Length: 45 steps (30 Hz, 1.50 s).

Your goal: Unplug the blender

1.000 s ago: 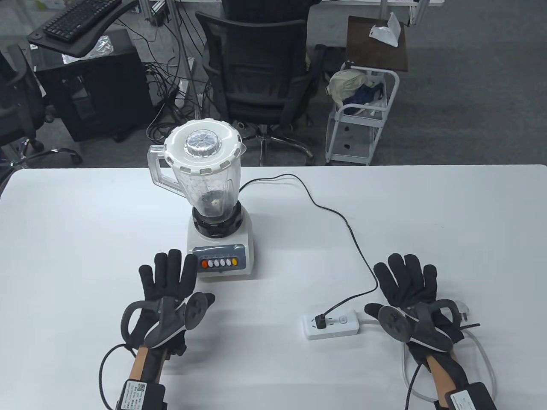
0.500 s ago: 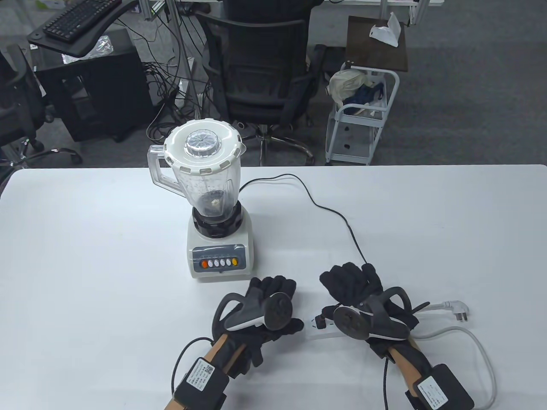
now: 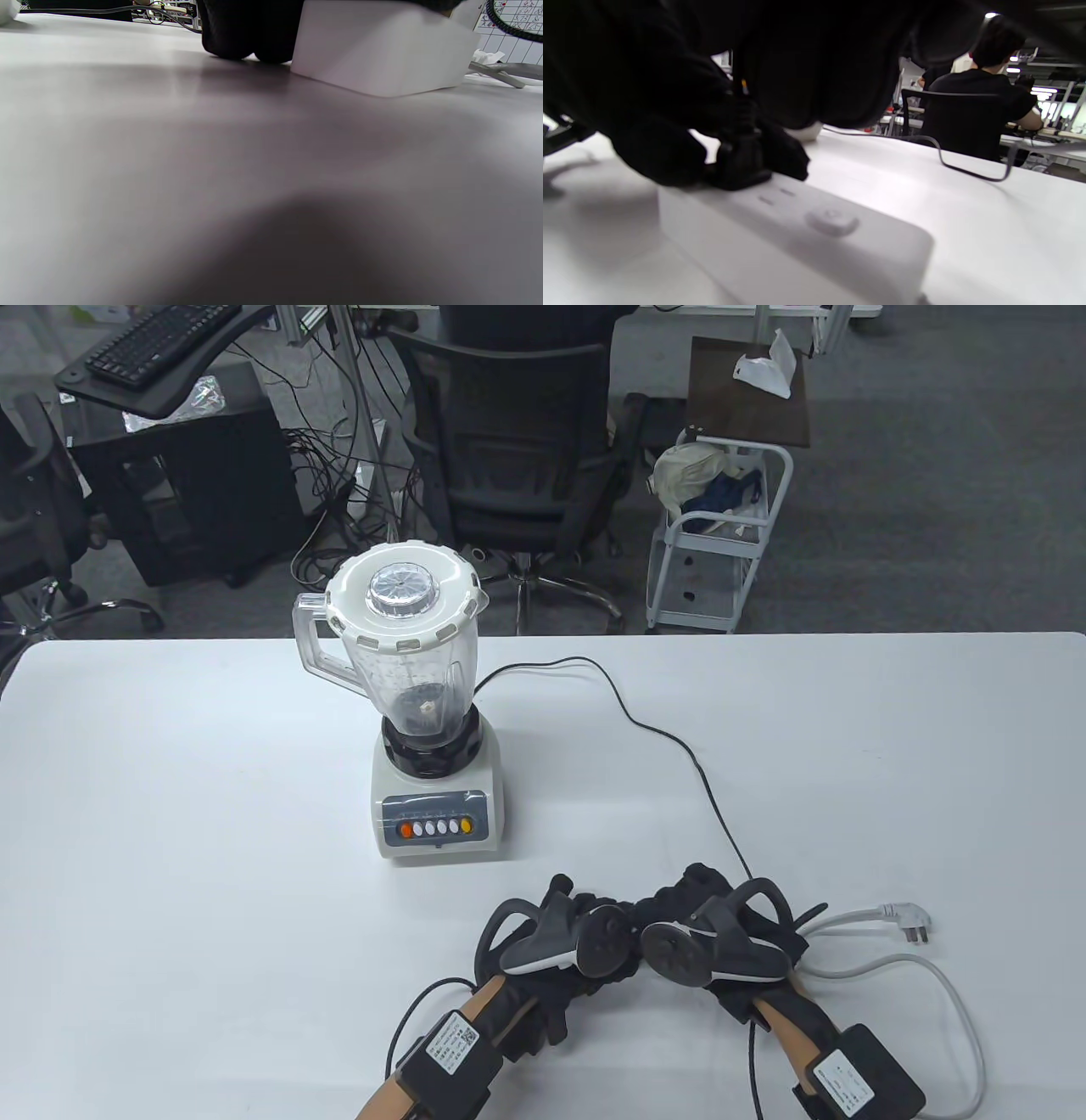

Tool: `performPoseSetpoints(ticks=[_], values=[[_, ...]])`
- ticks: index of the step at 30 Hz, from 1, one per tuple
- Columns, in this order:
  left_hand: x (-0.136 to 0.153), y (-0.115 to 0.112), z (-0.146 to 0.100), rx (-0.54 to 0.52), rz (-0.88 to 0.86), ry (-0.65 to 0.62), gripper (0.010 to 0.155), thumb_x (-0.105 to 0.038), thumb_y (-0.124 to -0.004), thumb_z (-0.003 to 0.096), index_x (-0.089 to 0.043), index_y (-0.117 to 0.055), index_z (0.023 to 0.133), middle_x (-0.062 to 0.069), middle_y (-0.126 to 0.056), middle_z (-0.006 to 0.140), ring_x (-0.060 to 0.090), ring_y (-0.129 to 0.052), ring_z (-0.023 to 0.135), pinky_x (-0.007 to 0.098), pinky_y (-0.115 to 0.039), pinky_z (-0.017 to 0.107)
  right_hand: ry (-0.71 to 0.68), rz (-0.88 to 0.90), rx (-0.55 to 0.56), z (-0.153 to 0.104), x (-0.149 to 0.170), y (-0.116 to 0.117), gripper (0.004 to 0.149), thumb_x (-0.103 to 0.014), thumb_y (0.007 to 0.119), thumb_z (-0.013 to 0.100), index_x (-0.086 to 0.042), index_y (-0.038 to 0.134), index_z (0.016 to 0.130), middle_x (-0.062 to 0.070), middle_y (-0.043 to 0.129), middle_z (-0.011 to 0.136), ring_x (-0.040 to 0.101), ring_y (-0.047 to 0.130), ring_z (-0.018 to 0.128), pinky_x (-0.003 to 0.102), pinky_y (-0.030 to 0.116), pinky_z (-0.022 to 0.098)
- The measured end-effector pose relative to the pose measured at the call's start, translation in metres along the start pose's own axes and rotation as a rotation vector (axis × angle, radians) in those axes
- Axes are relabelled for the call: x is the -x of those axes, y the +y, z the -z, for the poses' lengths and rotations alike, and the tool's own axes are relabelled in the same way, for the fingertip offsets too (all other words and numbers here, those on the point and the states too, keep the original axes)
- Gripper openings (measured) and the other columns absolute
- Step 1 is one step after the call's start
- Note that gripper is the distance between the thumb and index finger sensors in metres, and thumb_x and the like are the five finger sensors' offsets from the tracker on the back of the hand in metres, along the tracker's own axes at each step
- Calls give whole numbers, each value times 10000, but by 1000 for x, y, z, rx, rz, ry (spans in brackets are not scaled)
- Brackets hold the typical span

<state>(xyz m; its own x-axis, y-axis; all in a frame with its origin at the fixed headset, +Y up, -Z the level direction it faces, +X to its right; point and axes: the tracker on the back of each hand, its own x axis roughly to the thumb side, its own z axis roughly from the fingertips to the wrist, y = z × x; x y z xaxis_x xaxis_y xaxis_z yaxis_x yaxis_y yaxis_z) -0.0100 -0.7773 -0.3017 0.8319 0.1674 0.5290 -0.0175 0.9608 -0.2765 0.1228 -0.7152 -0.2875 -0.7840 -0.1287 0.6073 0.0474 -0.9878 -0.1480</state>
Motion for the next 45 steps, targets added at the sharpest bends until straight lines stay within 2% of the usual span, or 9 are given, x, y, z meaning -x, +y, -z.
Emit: performPoseSetpoints(ticks=[5,10,13,15,19,30,32,36,45], values=[[0,0,0,2,6,5,725,-572,-578,483,-226,-517,1117,8,-674,1130,287,-694,1061,526,-351,795,-7,-83,17,-3,4,-3,414,-428,676,399,-262,823,749,-141,963,586,141,992,586,504,702,665],[-2,0,0,5,15,3,723,-572,-564,487,-221,-514,1117,14,-669,1130,293,-688,1061,532,-370,795,6,6,7,-6,5,-4,405,-399,704,402,-233,845,744,-106,973,578,178,987,578,529,680,664],[-2,0,0,8,13,2,725,-572,-564,486,-222,-509,1118,12,-664,1134,294,-684,1062,538,-380,794,-46,-209,42,-2,-15,-9,404,-415,686,403,-260,835,745,-134,969,587,148,993,590,511,692,669],[-2,0,0,15,11,4,726,-572,-562,485,-226,-503,1120,5,-659,1137,286,-679,1068,538,-380,795,-52,-248,48,-1,-18,-10,403,-422,677,402,-277,828,746,-149,966,592,134,995,597,501,699,669],[-2,0,0,15,14,0,724,-579,-562,481,-233,-509,1116,-1,-662,1133,284,-678,1068,543,-380,796,-9,-122,7,-4,-9,-8,398,-405,687,402,-254,841,737,-128,968,568,151,989,562,500,697,662],[0,0,0,29,30,2,726,-590,-531,483,-248,-485,1122,-22,-641,1143,260,-661,1081,559,-375,795,-4,-159,73,-5,-8,-6,394,-413,664,412,-273,826,743,-145,957,577,135,985,567,480,705,658],[-1,0,0,32,36,6,727,-590,-528,484,-245,-483,1123,-23,-639,1144,258,-657,1083,562,-375,796,32,-149,120,-12,0,-19,388,-417,646,413,-289,813,740,-161,948,575,117,985,568,473,713,659],[-1,0,-1,33,43,5,729,-586,-523,487,-238,-476,1126,-14,-633,1147,266,-655,1083,561,-380,794,182,86,245,-22,28,-50,389,-389,655,442,-248,810,769,-111,946,604,172,967,598,509,678,669],[-2,0,0,41,41,10,728,-588,-529,485,-241,-481,1123,-18,-636,1144,265,-656,1082,556,-390,796,494,8,-56,-20,97,19,443,-324,628,490,-186,710,903,-21,889,798,274,890,774,557,599,696]])
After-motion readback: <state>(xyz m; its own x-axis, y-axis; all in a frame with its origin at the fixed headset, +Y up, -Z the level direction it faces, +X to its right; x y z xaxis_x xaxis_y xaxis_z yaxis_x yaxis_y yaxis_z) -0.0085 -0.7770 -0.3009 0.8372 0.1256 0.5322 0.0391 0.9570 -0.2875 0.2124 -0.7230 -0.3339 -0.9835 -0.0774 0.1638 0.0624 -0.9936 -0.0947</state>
